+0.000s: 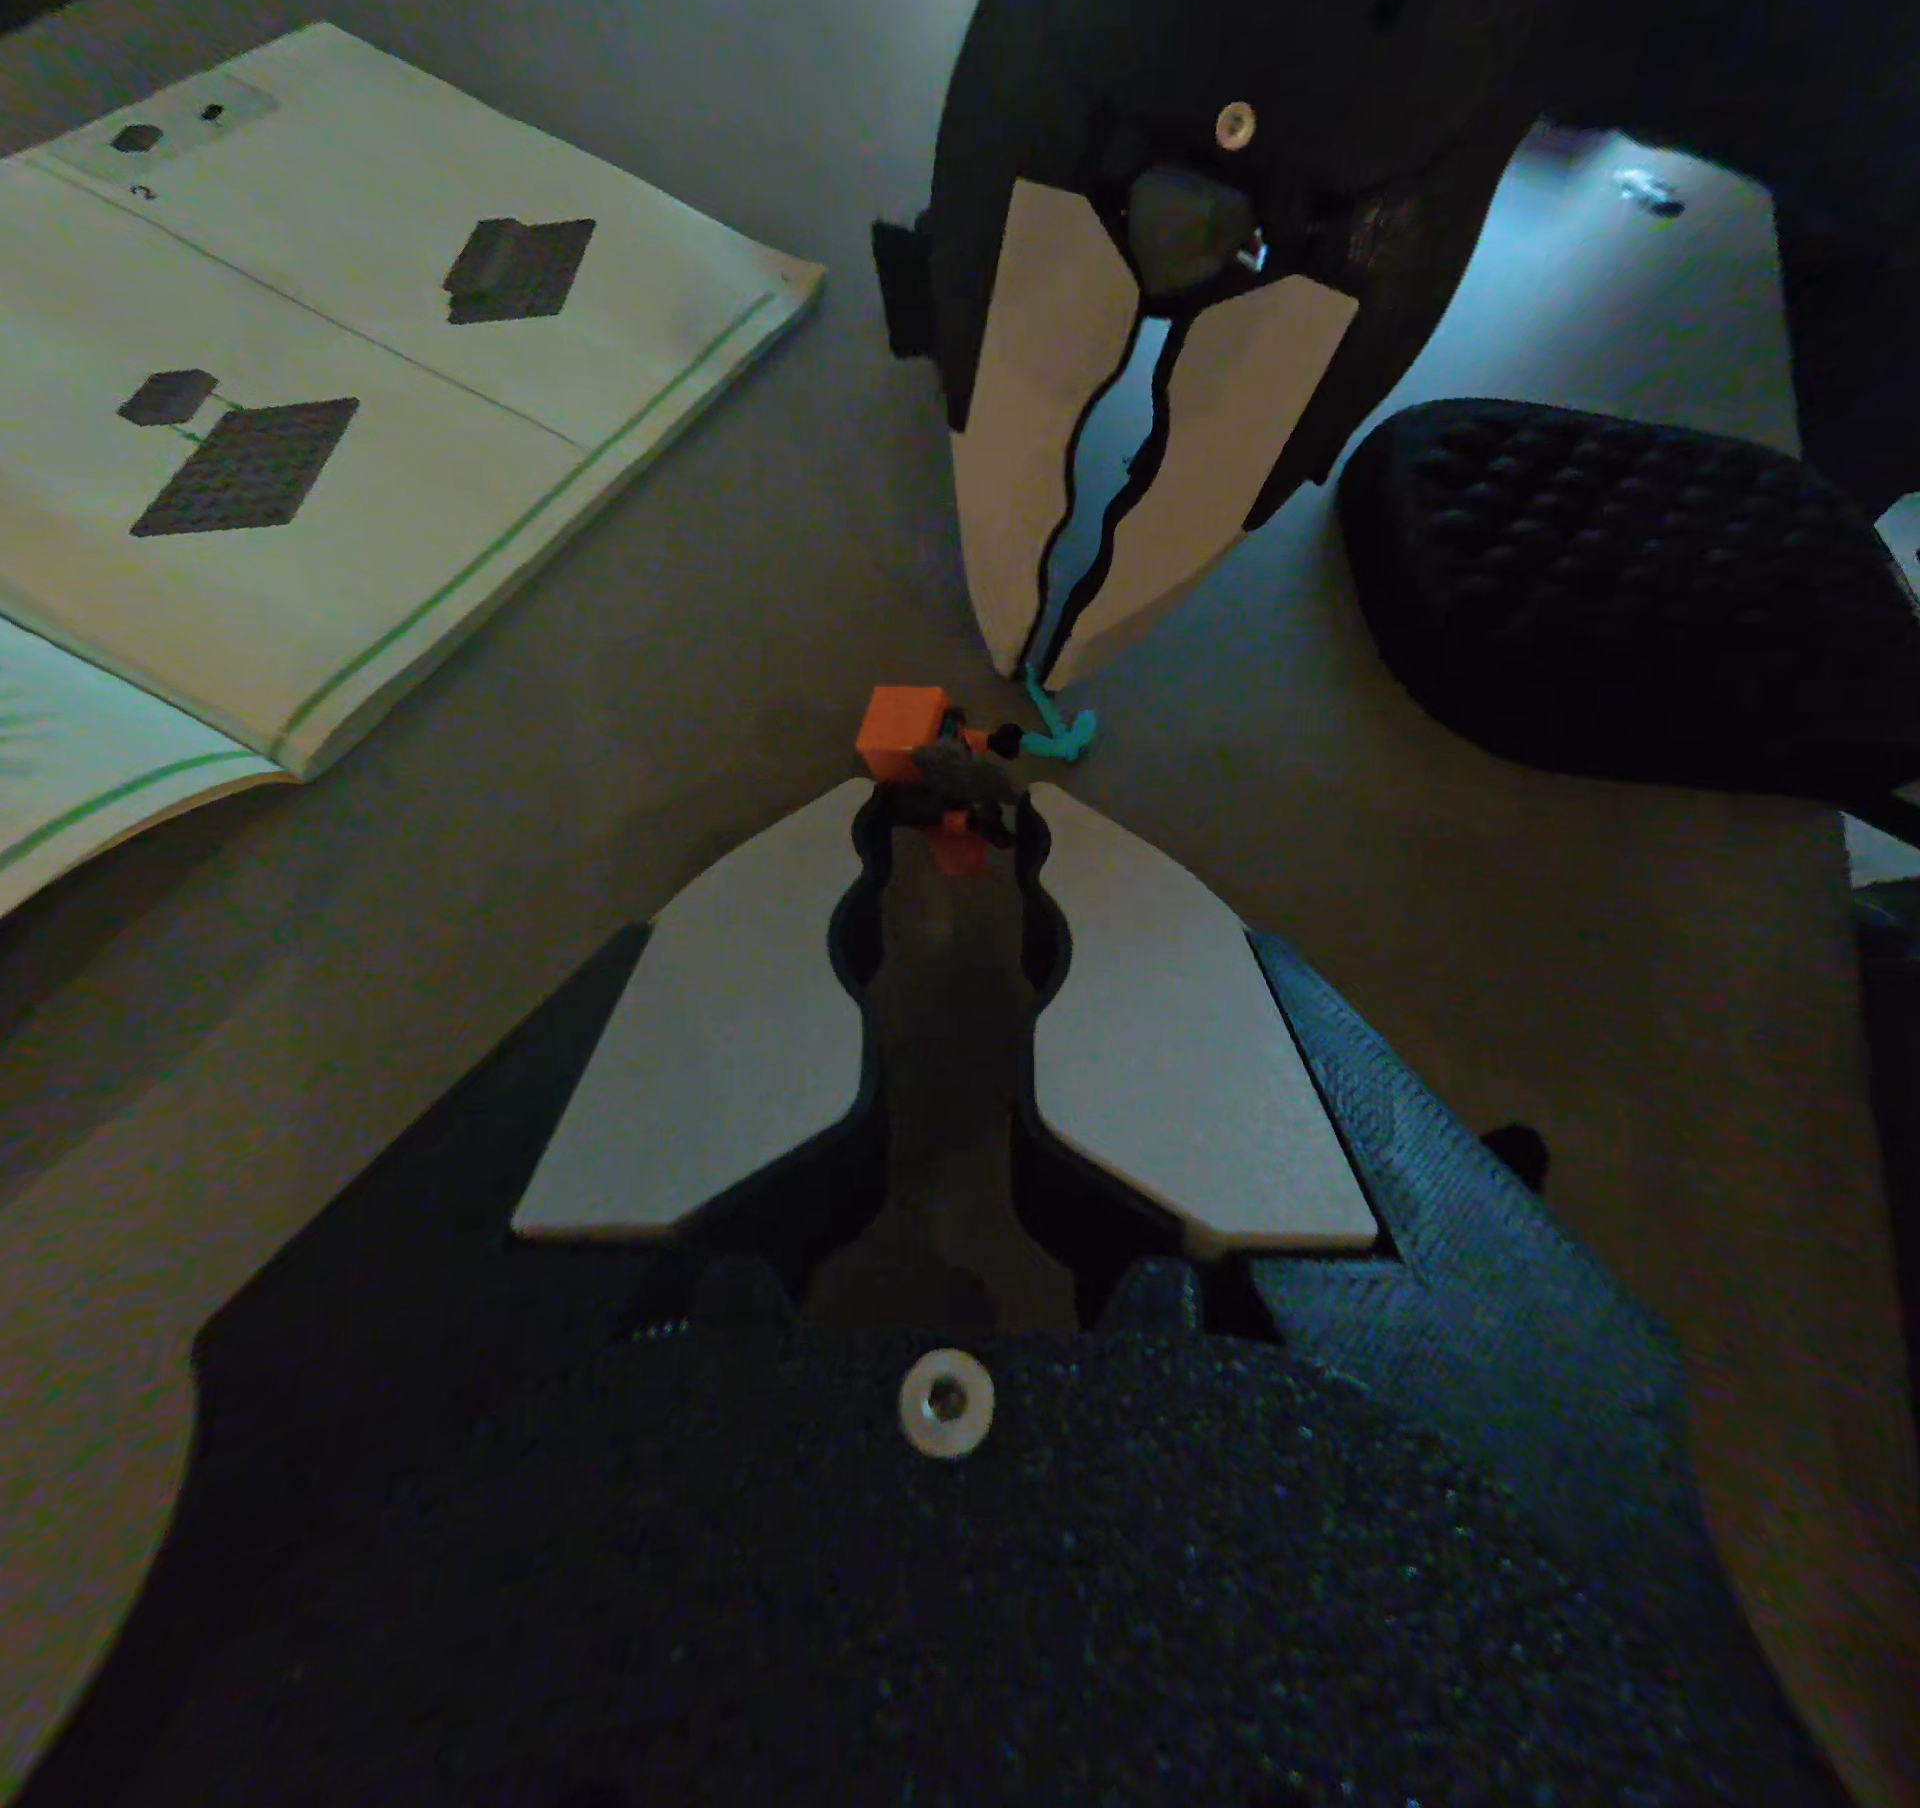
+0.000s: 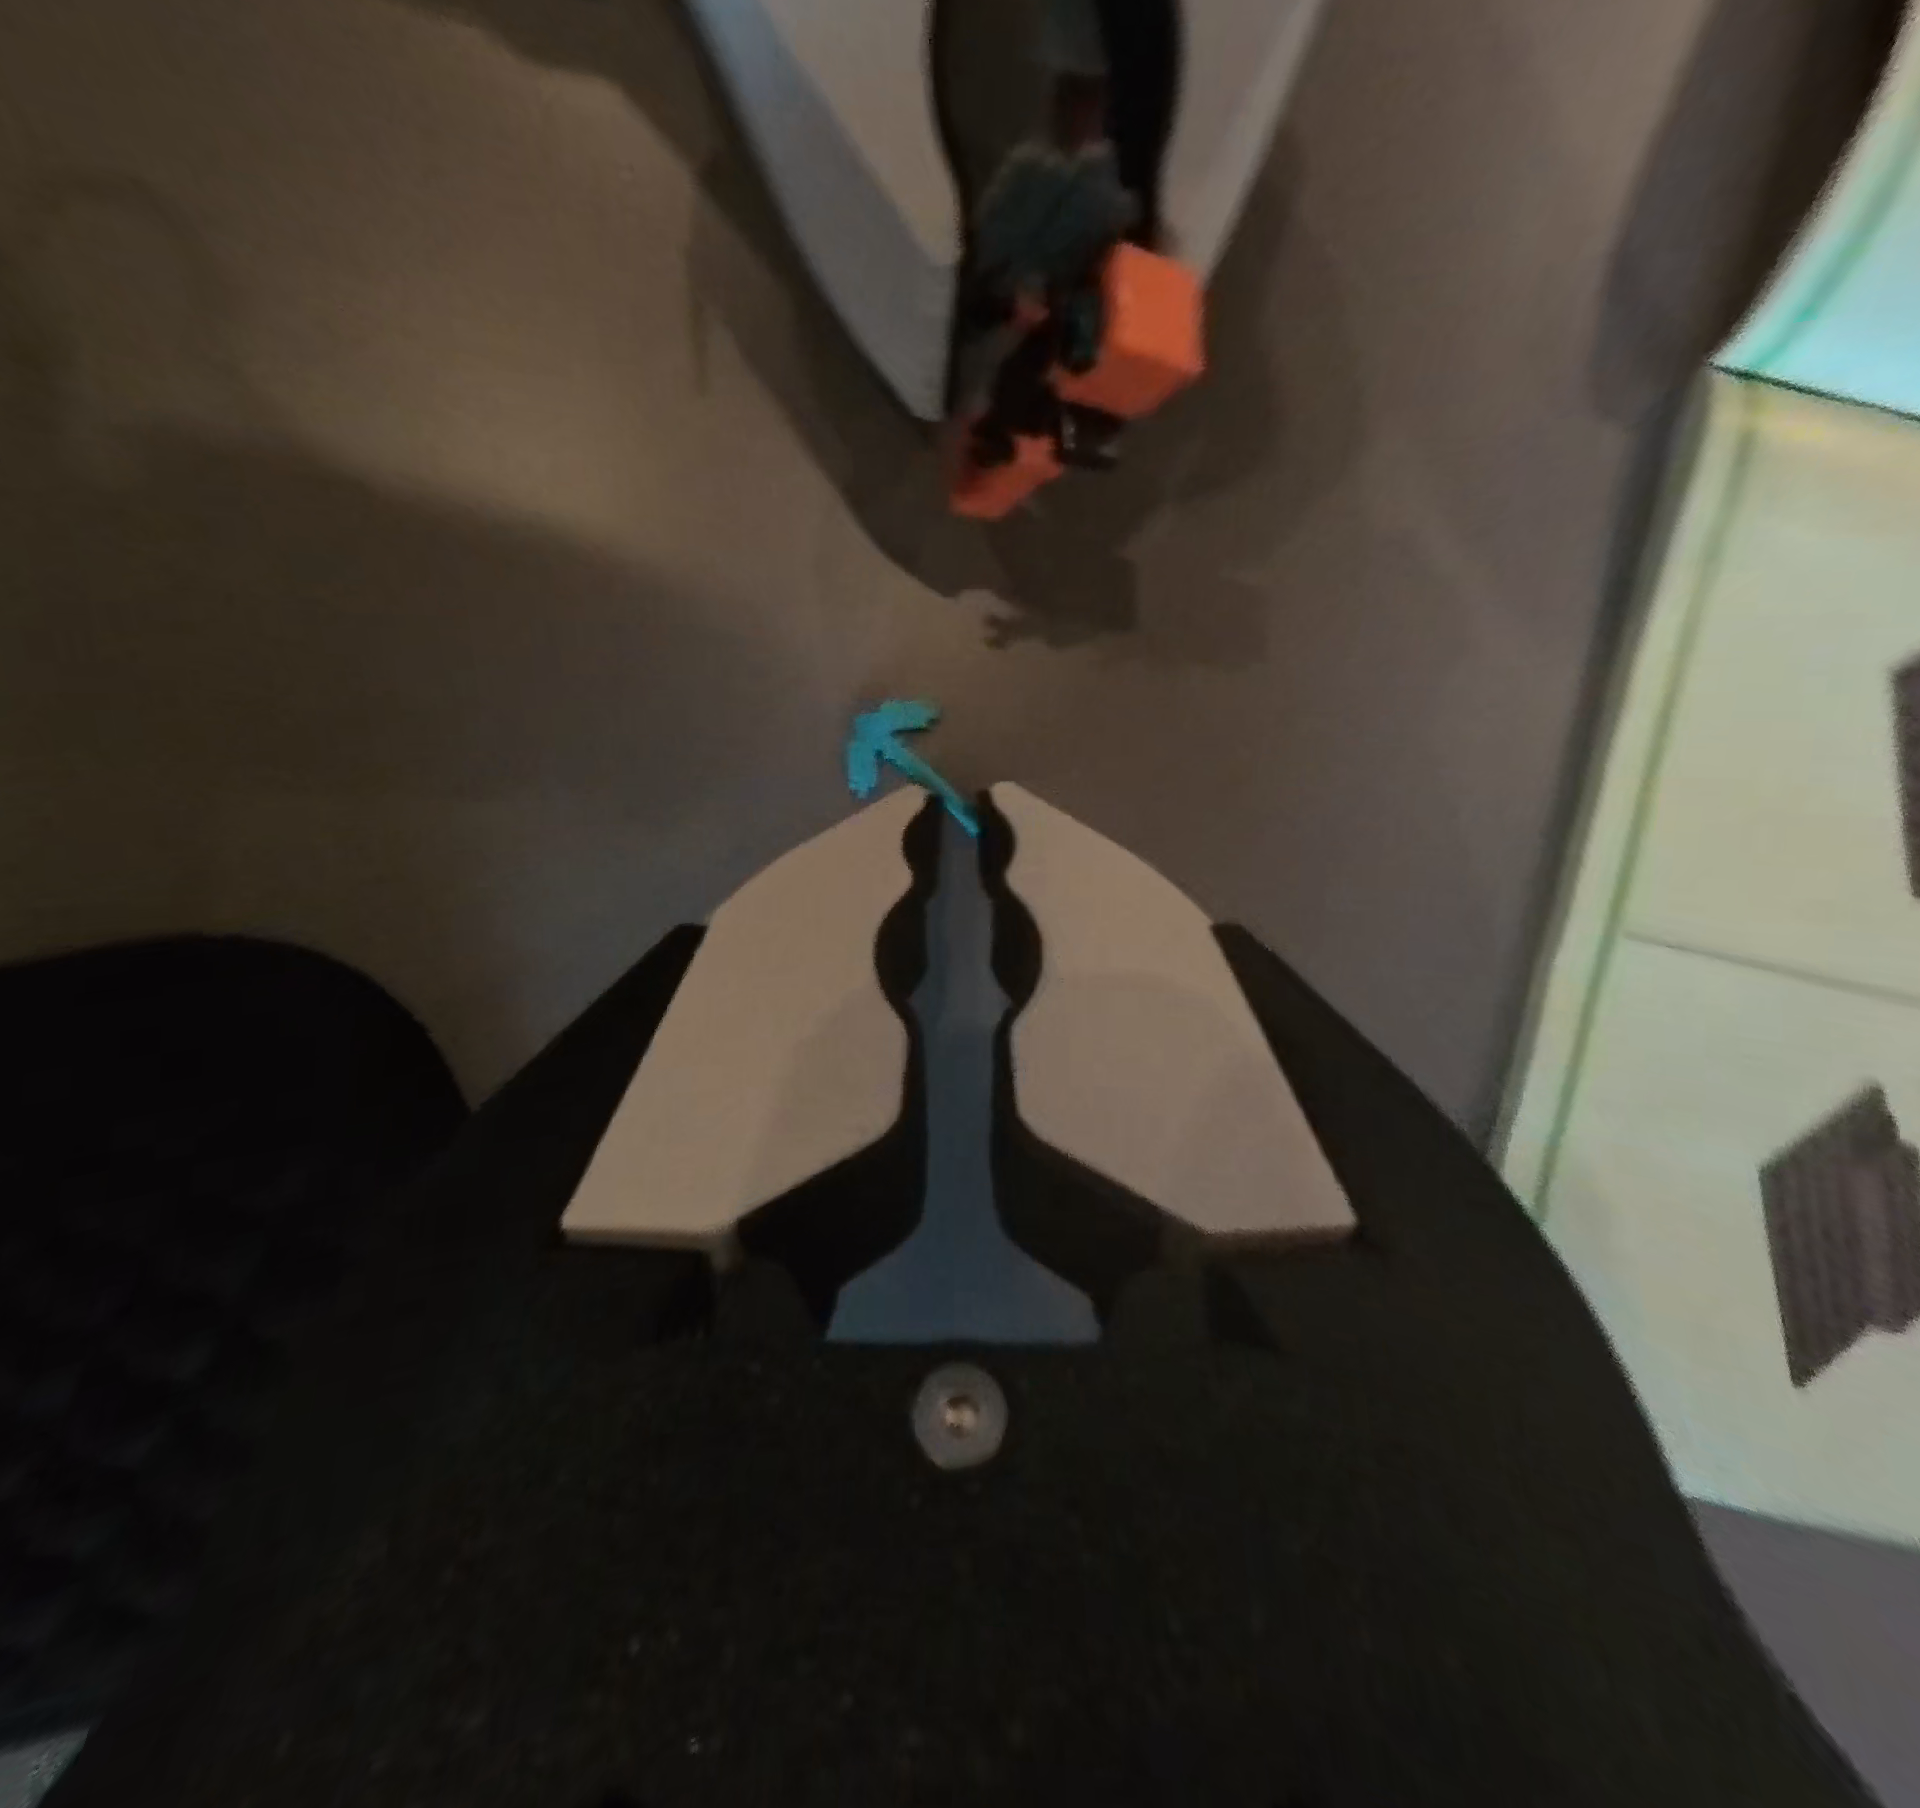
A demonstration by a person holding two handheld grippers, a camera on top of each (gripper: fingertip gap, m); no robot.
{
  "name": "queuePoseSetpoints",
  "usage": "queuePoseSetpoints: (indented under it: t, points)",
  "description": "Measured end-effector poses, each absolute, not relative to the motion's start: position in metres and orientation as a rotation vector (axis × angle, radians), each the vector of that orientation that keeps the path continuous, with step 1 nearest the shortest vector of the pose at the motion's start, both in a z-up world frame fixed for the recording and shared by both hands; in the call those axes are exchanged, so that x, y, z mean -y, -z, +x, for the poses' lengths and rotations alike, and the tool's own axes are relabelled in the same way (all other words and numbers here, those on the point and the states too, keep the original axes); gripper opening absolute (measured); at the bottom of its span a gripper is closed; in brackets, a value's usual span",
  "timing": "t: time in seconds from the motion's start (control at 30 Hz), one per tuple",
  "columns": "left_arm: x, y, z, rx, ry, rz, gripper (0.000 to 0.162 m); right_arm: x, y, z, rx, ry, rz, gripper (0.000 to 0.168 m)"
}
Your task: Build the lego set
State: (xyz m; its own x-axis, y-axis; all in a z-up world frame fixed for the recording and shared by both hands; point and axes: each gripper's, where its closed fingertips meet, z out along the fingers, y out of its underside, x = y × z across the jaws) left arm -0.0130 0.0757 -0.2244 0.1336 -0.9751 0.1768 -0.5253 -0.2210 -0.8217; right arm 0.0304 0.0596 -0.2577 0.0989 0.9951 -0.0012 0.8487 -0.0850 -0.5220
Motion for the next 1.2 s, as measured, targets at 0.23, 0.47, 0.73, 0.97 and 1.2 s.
queuePoseSetpoints:
  t: [0.23, 0.47, 0.73, 0.97, 1.2]
  points:
    - [-0.076, 0.223, -0.014, -1.444, 0.982, -1.806, 0.023, -0.060, 0.257, 0.030, 1.732, -0.518, -2.031, 0.002]
    - [-0.075, 0.225, -0.013, -1.445, 0.971, -1.802, 0.023, -0.052, 0.239, 0.027, 1.496, -0.607, -2.024, 0.001]
    - [-0.074, 0.220, -0.009, -1.398, 1.014, -1.792, 0.023, -0.058, 0.198, 0.020, 1.089, -0.697, -1.908, 0.000]
    - [-0.080, 0.197, -0.002, -1.214, 1.147, -1.769, 0.023, -0.066, 0.178, 0.006, 0.747, -0.710, -1.871, 0.000]
    - [-0.080, 0.180, 0.000, -1.125, 1.207, -1.719, 0.022, -0.076, 0.175, 0.004, 0.574, -0.759, -1.862, 0.000]
